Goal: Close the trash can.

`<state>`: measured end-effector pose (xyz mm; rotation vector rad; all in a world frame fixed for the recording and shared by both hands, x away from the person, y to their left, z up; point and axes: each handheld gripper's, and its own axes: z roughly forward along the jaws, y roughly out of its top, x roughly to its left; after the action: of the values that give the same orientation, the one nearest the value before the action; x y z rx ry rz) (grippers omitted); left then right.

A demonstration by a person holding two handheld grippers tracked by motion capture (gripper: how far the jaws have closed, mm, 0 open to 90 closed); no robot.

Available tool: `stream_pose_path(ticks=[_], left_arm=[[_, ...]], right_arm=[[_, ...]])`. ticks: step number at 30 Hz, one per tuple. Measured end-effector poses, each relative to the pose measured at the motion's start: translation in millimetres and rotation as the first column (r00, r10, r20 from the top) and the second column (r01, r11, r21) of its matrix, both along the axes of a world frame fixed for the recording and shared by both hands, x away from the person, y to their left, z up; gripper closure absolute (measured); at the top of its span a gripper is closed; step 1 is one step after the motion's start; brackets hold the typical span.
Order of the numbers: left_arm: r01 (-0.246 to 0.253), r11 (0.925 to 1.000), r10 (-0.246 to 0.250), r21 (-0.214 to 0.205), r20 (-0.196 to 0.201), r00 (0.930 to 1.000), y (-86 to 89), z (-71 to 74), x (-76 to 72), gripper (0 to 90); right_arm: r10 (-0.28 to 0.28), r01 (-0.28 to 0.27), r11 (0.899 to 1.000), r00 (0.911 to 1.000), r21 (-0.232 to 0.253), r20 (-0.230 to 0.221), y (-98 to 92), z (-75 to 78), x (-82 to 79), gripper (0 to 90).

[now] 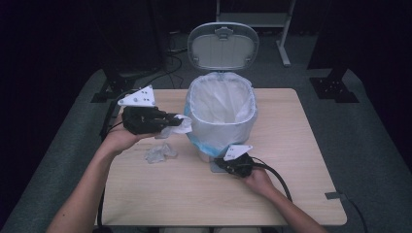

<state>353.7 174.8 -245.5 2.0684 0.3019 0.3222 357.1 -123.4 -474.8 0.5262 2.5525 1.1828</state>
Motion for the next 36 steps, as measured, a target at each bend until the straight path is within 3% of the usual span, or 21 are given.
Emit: stream_pose_path(ticks=[8, 11, 19, 36], left_arm=[[0.03, 0.9995, -0.03, -0.013, 0.018, 0.9994, -15.6, 23.6, 9.2, 83.8], [0.043, 0.9991, -0.043, -0.005, 0.026, 0.9987, -26.4, 36.2, 13.3, 83.8], [0.066, 0.9977, -0.067, 0.015, 0.035, 0.9971, -49.0, 53.8, 21.1, 83.8], [0.078, 0.9962, -0.079, 0.038, 0.016, 0.9967, -84.7, 61.7, 44.2, 83.7]], right_arm=[[0.004, -0.004, 1.0, 1.0, 0.0, 0.004, -0.2, -0.2, 0.4, 90.0], [0.004, -0.004, 1.0, 1.0, 0.001, 0.004, -0.2, -0.2, 0.4, 90.0], [0.004, -0.004, 1.0, 1.0, 0.001, 0.003, -0.2, -0.2, 0.4, 90.0], [0.004, -0.004, 1.0, 1.0, 0.001, 0.004, -0.2, -0.2, 0.4, 90.0]])
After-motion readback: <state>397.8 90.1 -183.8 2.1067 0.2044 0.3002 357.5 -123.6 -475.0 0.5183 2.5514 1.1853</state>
